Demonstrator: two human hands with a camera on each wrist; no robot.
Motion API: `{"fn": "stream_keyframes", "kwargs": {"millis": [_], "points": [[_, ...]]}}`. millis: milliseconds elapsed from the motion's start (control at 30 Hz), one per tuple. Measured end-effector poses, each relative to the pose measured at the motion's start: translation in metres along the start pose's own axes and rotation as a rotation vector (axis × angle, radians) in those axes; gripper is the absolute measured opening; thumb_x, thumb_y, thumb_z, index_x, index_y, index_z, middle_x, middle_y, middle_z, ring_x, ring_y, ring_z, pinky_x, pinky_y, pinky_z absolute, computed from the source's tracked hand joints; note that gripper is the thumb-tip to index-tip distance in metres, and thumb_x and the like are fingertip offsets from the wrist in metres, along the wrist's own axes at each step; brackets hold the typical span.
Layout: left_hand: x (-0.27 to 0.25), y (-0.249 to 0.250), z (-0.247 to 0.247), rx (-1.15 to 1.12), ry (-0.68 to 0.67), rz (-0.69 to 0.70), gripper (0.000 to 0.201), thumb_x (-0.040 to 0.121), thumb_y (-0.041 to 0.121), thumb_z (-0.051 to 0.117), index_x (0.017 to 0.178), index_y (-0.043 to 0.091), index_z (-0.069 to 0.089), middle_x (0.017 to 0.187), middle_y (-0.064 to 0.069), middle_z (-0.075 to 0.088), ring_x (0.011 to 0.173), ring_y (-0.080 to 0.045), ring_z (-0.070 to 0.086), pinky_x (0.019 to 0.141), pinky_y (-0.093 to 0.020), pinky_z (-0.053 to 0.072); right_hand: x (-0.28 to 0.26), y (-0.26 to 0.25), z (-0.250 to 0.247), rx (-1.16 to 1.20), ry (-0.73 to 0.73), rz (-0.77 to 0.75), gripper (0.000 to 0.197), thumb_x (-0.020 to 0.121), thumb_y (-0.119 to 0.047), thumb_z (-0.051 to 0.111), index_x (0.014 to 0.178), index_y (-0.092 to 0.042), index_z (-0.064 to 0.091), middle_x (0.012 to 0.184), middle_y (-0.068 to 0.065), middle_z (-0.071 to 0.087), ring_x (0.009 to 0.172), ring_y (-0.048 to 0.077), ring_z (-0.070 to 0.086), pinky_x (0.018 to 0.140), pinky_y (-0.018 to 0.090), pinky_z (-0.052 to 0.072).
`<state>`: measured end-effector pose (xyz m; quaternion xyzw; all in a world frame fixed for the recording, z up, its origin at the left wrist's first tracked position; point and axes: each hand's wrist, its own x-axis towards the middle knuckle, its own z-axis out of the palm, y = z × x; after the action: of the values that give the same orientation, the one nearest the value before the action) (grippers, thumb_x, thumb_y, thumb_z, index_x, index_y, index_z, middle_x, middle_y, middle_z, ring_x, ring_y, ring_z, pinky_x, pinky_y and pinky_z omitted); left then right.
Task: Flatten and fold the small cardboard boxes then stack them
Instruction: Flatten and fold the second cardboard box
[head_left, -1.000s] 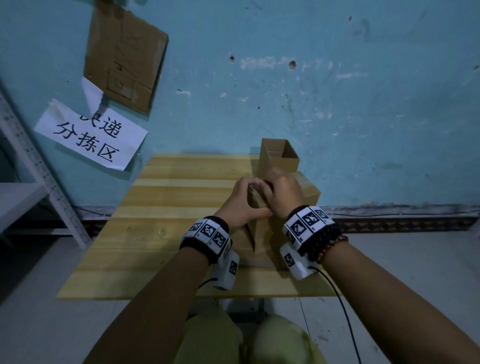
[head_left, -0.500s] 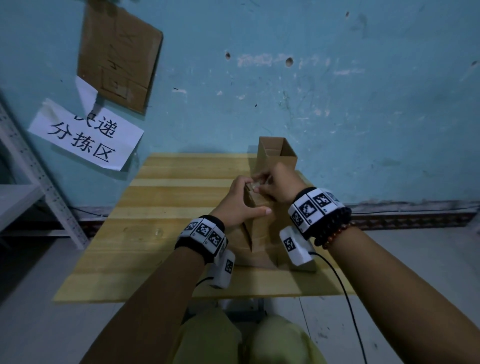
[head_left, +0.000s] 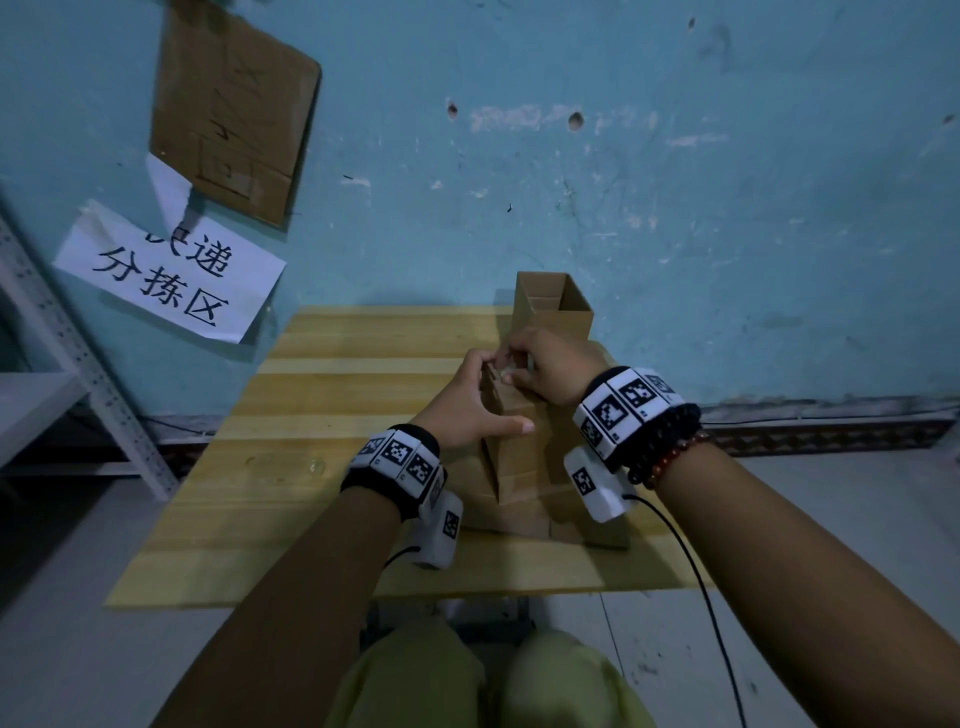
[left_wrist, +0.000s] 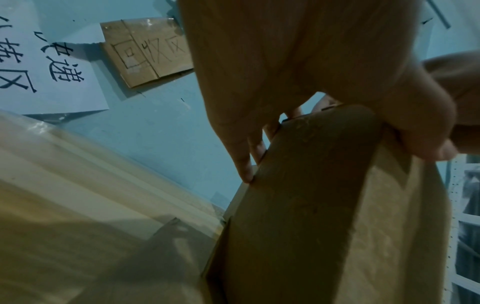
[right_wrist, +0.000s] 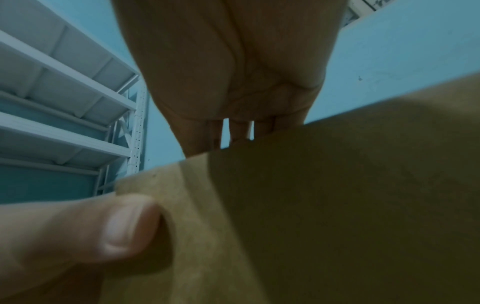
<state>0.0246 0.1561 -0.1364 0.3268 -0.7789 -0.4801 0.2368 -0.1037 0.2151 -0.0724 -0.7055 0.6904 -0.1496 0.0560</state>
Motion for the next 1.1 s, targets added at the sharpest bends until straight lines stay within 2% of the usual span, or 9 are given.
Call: {"fn": "stream_keyframes", "kwargs": {"millis": [200,267,367,500,600,800,900,1000,1100], "points": [[-0.002,0.002,0.001,0.012,0.008,0.033,0.077,0.07,0.016,0.079,0.13,0.017,0.029,0.122,0.002,0.043,0.116,-0.013,0.041,0.104,-0.036,0.04,-0.001,0.0,0.004,0.001,0.051,0.001,0.002,0.086,-0.015,0.058,0.086,-0.017,0.058,0.093,0.002,0.06,0.089,0.023,0.058,0.079,0.037,0.048],[-0.002,0.002,0.001,0.016,0.011,0.036,0.077,0.07,0.016,0.079,0.13,0.018,0.03,0.123,0.003,0.042,0.117,-0.013,0.04,0.104,-0.036,0.04,-0.001,-0.001,0.004,-0.008,0.042,0.017,0.009,0.086,-0.015,0.058,0.08,-0.02,0.052,0.088,0.0,0.056,0.088,0.024,0.058,0.078,0.039,0.048],[-0.001,0.002,0.001,0.022,0.009,0.031,0.079,0.07,0.018,0.08,0.131,0.018,0.03,0.125,0.003,0.041,0.119,-0.013,0.039,0.106,-0.039,0.039,-0.004,-0.001,0.006,-0.04,0.056,0.004,0.002,0.089,-0.016,0.054,0.086,-0.016,0.055,0.093,0.004,0.058,0.089,0.025,0.057,0.077,0.036,0.045],[0.0,0.001,0.001,0.041,0.005,0.023,0.08,0.069,0.019,0.08,0.131,0.021,0.029,0.125,0.003,0.04,0.12,-0.014,0.039,0.107,-0.042,0.039,-0.009,-0.004,0.01,-0.144,0.107,-0.015,0.019,0.094,-0.017,0.044,0.1,-0.005,0.058,0.103,0.01,0.056,0.095,0.026,0.052,0.069,0.029,0.03],[0.0,0.003,-0.001,0.056,-0.009,0.029,0.082,0.07,0.019,0.08,0.133,0.022,0.028,0.125,0.004,0.038,0.12,-0.014,0.037,0.108,-0.042,0.038,-0.011,0.0,0.009,-0.117,0.119,0.013,0.016,0.094,-0.017,0.044,0.1,-0.007,0.056,0.105,0.01,0.056,0.098,0.025,0.052,0.072,0.031,0.037],[0.003,0.004,-0.009,0.115,-0.09,0.011,0.082,0.07,0.022,0.08,0.133,0.022,0.027,0.125,0.001,0.04,0.121,-0.018,0.042,0.105,-0.044,0.041,-0.009,0.004,0.003,0.065,0.138,0.064,0.013,0.091,-0.009,0.05,0.102,-0.009,0.056,0.098,0.008,0.062,0.092,0.024,0.057,0.064,0.025,0.028],[0.004,0.004,-0.01,0.124,-0.094,0.002,0.081,0.071,0.022,0.079,0.133,0.022,0.027,0.127,0.0,0.04,0.121,-0.018,0.042,0.105,-0.042,0.041,-0.009,0.002,0.003,0.146,0.214,0.106,0.025,0.087,-0.012,0.06,0.11,-0.014,0.052,0.086,0.002,0.057,0.079,0.017,0.053,0.055,0.027,0.03],[0.003,0.004,-0.01,0.111,-0.081,0.002,0.081,0.073,0.019,0.077,0.135,0.02,0.025,0.126,0.003,0.037,0.12,-0.013,0.037,0.107,-0.038,0.038,-0.009,0.002,0.009,0.075,0.239,0.116,0.012,0.089,-0.022,0.059,0.096,-0.013,0.063,0.093,0.004,0.063,0.089,0.019,0.057,0.063,0.025,0.029],[0.003,0.003,-0.008,0.096,-0.08,0.002,0.08,0.071,0.022,0.079,0.132,0.024,0.027,0.13,0.003,0.037,0.123,-0.013,0.037,0.108,-0.04,0.037,-0.011,0.004,0.015,0.069,0.236,0.107,0.022,0.093,-0.028,0.053,0.098,-0.013,0.068,0.1,0.006,0.063,0.093,0.022,0.057,0.069,0.026,0.031]]}}
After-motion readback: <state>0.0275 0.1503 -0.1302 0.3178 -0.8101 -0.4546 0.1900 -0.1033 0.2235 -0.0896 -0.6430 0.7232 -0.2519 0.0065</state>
